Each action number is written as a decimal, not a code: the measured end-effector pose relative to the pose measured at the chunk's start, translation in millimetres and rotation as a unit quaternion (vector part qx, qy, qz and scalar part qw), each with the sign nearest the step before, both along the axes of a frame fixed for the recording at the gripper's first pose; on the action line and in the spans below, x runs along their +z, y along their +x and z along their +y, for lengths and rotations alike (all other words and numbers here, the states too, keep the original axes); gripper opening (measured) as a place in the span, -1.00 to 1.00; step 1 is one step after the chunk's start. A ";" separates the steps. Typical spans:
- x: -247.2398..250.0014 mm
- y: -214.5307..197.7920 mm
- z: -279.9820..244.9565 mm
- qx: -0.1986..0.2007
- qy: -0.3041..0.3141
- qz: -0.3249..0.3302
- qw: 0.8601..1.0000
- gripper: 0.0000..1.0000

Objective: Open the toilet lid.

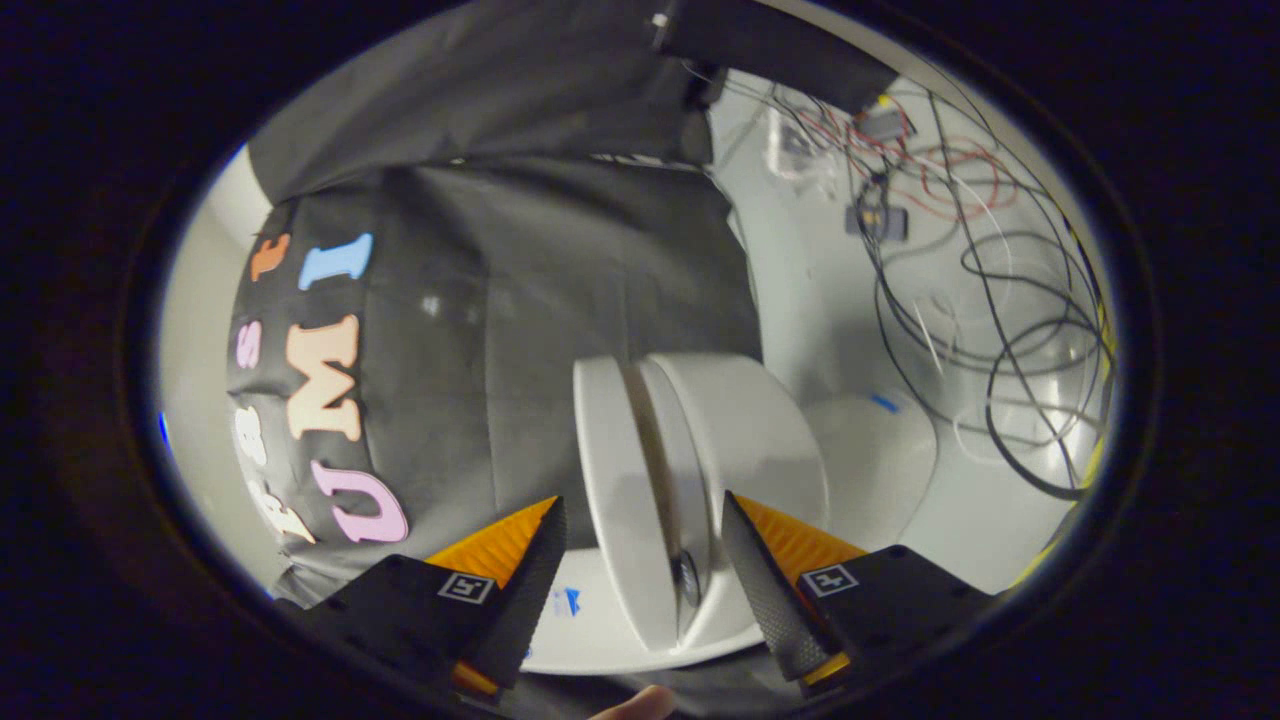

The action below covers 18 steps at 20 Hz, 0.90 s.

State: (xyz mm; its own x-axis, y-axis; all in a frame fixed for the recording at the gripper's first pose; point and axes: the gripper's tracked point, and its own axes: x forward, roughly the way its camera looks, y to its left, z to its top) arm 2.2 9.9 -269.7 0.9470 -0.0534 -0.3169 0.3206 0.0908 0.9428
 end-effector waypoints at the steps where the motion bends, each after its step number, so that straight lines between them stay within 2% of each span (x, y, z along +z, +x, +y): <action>1: -7.2 2.7 12.9 0.020 -0.008 0.007 1.000 0.91; 4: -6.2 10.3 31.1 0.065 -0.022 -0.001 0.998 0.91; 5: 7.3 10.7 29.2 0.067 -0.025 -0.026 0.997 0.71; 7: 8.6 18.4 28.7 0.081 -0.059 -0.029 0.994 0.30; 14: -24.5 8.7 38.7 0.119 -0.060 0.031 0.991 0.29; 18: -15.1 14.6 39.9 0.110 -0.060 0.003 0.992 -0.11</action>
